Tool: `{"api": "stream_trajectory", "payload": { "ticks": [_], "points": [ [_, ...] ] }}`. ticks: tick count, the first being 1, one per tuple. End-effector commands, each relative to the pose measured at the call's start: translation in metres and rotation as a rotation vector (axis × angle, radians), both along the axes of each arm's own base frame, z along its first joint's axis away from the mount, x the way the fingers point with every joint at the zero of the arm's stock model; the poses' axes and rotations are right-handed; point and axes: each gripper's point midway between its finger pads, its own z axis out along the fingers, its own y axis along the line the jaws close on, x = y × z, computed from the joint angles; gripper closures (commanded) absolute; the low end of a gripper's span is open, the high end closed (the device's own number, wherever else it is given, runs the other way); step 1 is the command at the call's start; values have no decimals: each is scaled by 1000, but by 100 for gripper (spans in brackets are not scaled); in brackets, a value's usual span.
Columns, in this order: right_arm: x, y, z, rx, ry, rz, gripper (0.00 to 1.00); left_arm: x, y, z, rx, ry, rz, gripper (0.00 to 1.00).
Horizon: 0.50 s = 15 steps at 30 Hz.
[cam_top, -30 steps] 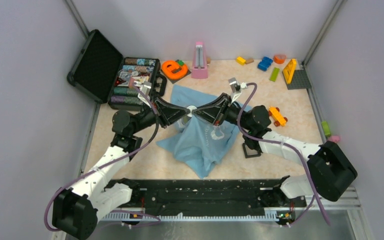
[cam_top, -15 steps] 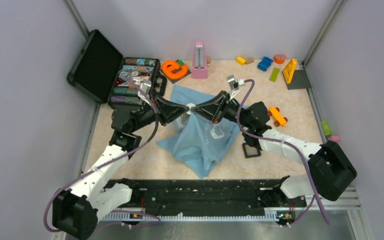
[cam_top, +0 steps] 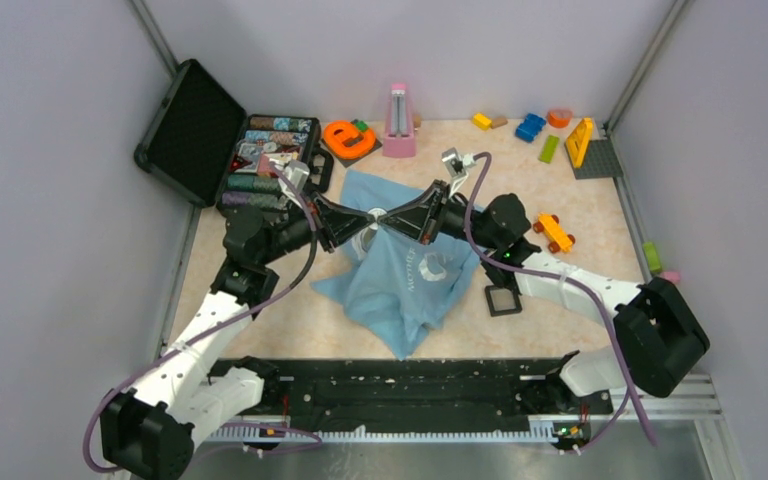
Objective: Remove the brooch from the garment
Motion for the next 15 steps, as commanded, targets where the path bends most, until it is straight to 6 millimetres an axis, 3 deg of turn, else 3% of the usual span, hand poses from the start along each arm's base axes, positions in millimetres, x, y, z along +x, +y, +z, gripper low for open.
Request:
{"api": "stream_trajectory", "payload": {
  "ticks": [1, 8, 15],
  "points": [
    [-11, 14, 3, -46, -29, 72, 94, -25, -13, 13, 36, -55, -119, 100],
    [-6, 16, -8, -122, -18, 55, 94, -28, -12, 15, 52, -60, -121, 100],
    [-15, 21, -13, -180, -42, 111, 91, -29, -14, 15, 64, -33, -140, 100]
  ]
}}
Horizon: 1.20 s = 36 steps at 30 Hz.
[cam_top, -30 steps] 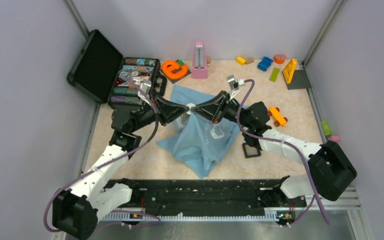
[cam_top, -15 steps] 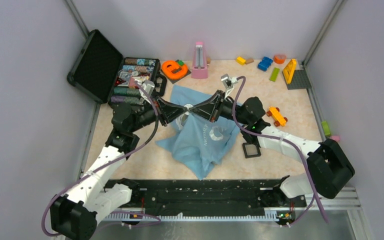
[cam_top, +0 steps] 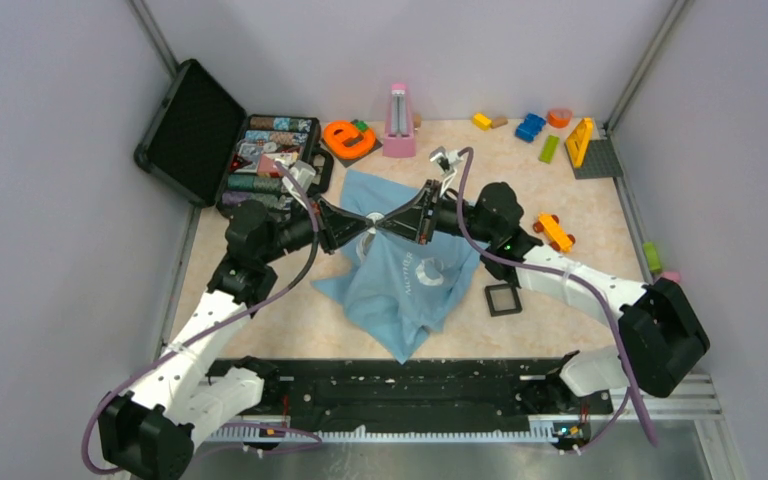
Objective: Remove the brooch from the garment
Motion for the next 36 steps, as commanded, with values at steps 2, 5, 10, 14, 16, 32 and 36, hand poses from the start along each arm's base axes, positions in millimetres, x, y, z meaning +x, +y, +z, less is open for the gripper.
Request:
{"api": "stream_trajectory", "payload": {
  "ticks": [2, 5, 10, 14, 16, 32, 36],
  "points": [
    [-25, 14, 8, -34, -75, 126, 87, -30, -19, 30, -37, -48, -168, 100],
    [-34, 9, 14, -6, -111, 144, 81, -24, -19, 27, -36, -17, -141, 100],
    [-40, -6, 17, 11, -164, 122, 78, 1, -13, 9, -4, 76, -19, 100],
    [-46, -24, 18, 76, -168, 125, 60, 7, -12, 4, -17, 101, 8, 100],
    [-51, -29, 23, 110, -178, 139, 52, 7, -13, 3, -31, 103, 6, 100],
    [-60, -48, 11, 85, -275, 123, 11, 12, -5, 7, -30, 94, 58, 100],
    [-41, -46, -9, -12, -251, 40, 25, 11, -7, 10, -43, 94, 38, 100]
  ]
}}
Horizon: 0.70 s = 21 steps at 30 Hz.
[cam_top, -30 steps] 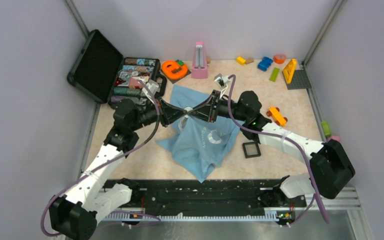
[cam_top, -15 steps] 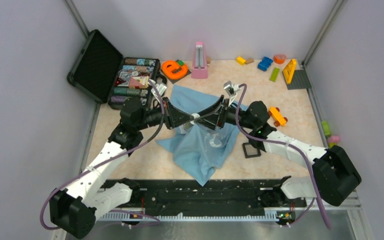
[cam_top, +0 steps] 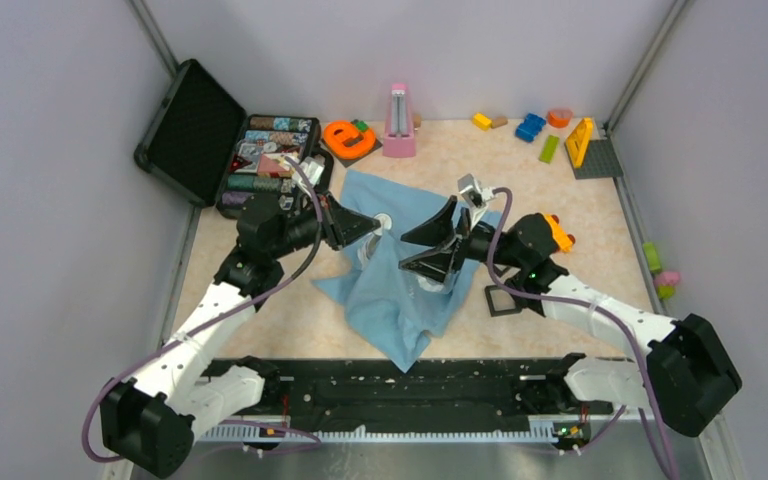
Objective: Remove the brooch from the garment
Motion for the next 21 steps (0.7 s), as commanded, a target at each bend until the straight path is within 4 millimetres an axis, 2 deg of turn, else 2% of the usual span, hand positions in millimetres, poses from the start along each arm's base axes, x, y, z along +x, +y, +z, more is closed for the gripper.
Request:
{"api": "stream_trajectory", "payload": {
  "ticks": [1, 3, 6, 7, 9, 11, 12, 18, 21],
  "points": [
    [17, -2, -12, -72, -49, -90, 26, 2, 1, 23, -35, -75, 7, 100],
    [25, -3, -15, -81, -35, -138, 28, 1, 1, 24, -41, -81, 6, 100],
    [39, -5, -11, -50, 20, -216, 18, -3, 0, 28, -65, -96, -10, 100],
    [42, -5, -8, -32, 45, -231, 17, -7, -1, 30, -81, -101, -32, 100],
    [46, -4, 3, 24, 102, -236, 31, -12, -4, 34, -119, -108, -66, 100],
    [41, -2, 21, 93, 119, -202, 47, -16, -7, 38, -146, -97, -96, 100],
    [38, -2, 27, 117, 114, -187, 52, -19, -8, 41, -156, -95, -113, 100],
    [35, 4, 38, 146, 104, -134, 55, -29, -10, 55, -200, -110, -167, 100],
    [34, 6, 40, 161, 109, -113, 65, -31, -11, 56, -200, -114, -181, 100]
  ]
}}
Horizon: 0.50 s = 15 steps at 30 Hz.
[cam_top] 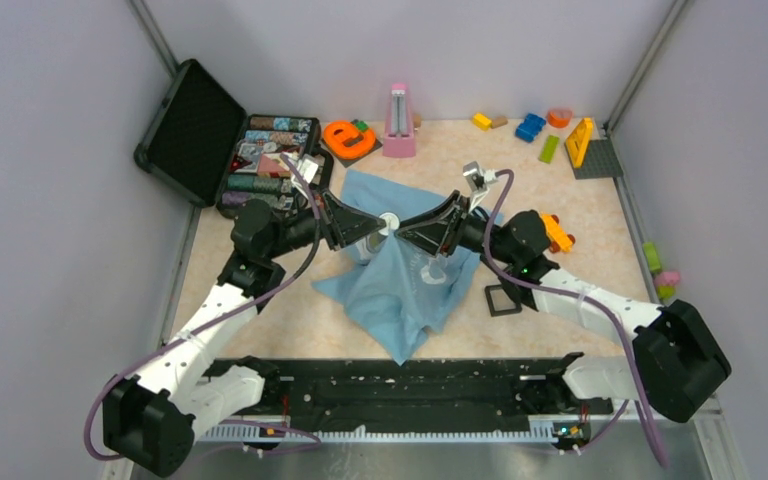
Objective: Remove the brooch from the garment
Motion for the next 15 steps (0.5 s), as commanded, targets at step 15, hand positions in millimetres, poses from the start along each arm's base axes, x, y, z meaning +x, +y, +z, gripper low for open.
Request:
{"api": "stream_trajectory", "payload": {
  "ticks": [15],
  "points": [
    [-16, 6, 44, 105, -88, 106, 91, -16, -3, 17, -38, -74, -101, 100]
  ]
}}
